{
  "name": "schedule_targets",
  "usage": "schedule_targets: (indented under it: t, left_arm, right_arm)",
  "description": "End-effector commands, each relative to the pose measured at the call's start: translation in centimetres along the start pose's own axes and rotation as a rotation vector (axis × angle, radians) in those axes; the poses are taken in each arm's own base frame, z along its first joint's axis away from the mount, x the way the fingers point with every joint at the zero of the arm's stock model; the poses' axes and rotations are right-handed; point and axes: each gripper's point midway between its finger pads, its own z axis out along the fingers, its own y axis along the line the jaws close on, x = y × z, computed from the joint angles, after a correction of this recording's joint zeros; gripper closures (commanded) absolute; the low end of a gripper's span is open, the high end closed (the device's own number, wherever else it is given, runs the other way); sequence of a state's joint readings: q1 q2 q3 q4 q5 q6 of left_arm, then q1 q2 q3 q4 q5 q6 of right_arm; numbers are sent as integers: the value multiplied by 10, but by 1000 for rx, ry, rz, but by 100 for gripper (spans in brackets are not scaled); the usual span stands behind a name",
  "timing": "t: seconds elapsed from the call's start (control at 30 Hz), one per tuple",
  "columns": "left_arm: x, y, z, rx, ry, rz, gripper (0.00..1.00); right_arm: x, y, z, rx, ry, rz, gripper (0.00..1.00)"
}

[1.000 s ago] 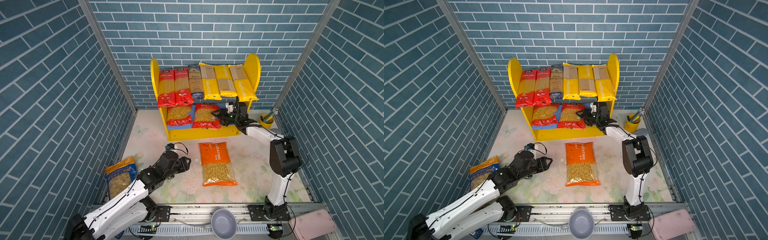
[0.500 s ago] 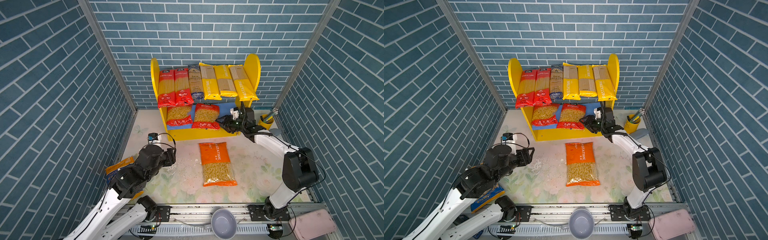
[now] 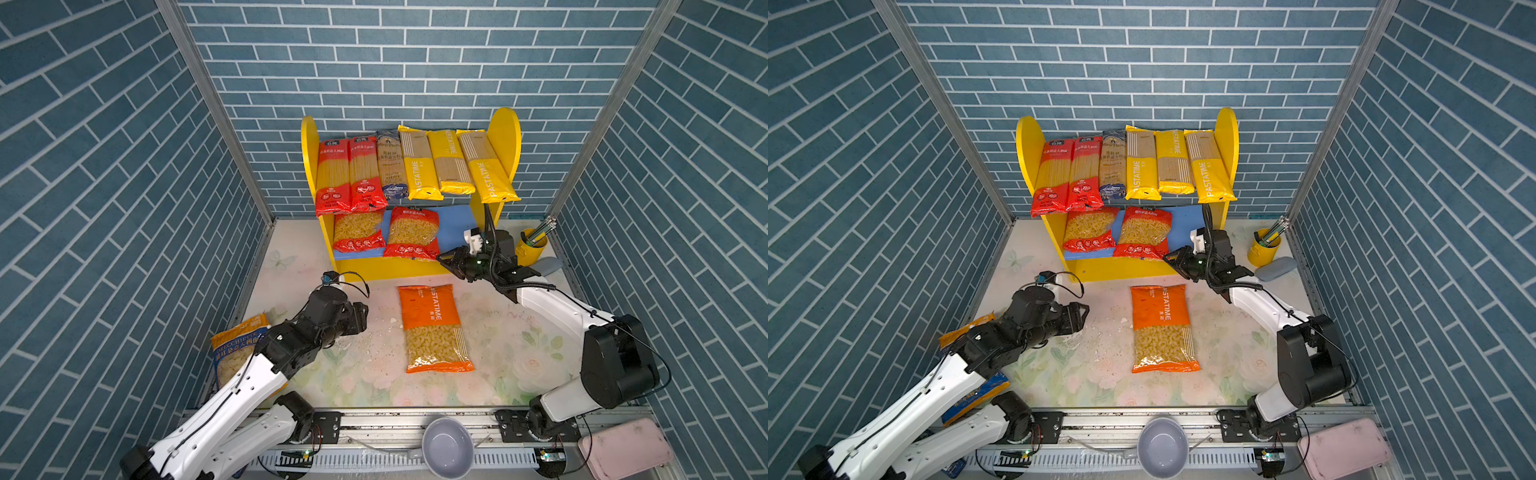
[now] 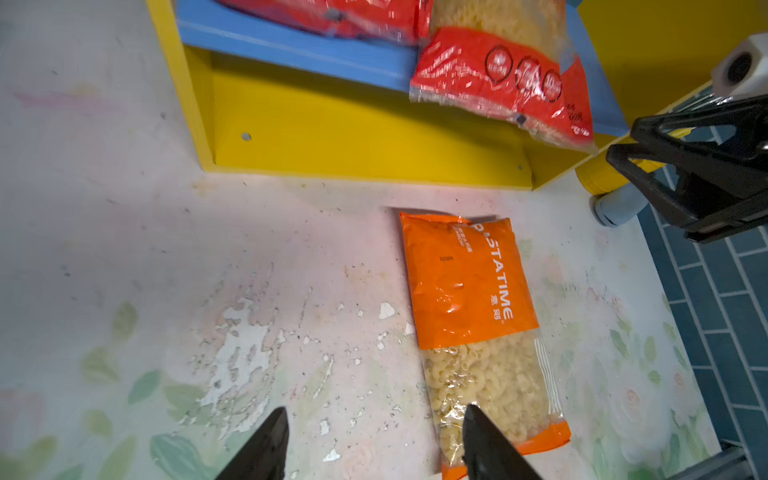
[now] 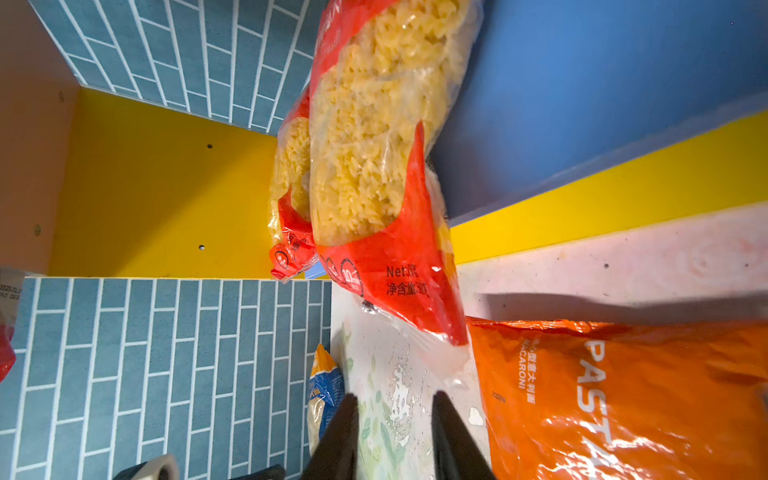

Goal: Place and organize the pasta boxes and bags onto the shelf
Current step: 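Draw the right gripper back down to the orange macaroni bag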

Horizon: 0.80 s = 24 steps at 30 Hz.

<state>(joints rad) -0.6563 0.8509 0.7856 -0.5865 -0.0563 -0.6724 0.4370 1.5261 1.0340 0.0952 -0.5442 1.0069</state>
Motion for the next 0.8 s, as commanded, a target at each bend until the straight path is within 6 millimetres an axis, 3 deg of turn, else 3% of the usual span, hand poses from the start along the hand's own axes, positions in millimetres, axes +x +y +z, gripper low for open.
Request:
schedule_targets:
  t: [0.0, 0.13, 0.53, 0.77]
  left_arm:
    - [7, -26, 16, 107, 23, -34, 33]
    - [19, -32, 26, 118, 53, -26, 33]
    - [30, -22, 25, 106, 56, -45, 33]
    - [33, -18, 25, 97, 57, -47, 33]
  right_arm:
    - [0, 11, 8, -37, -30, -24, 72]
    - [5, 13, 28, -35, -7, -30, 76]
    - [-25, -2, 63, 98, -26, -102, 77]
    - [-35, 9, 67, 96, -19, -143, 77]
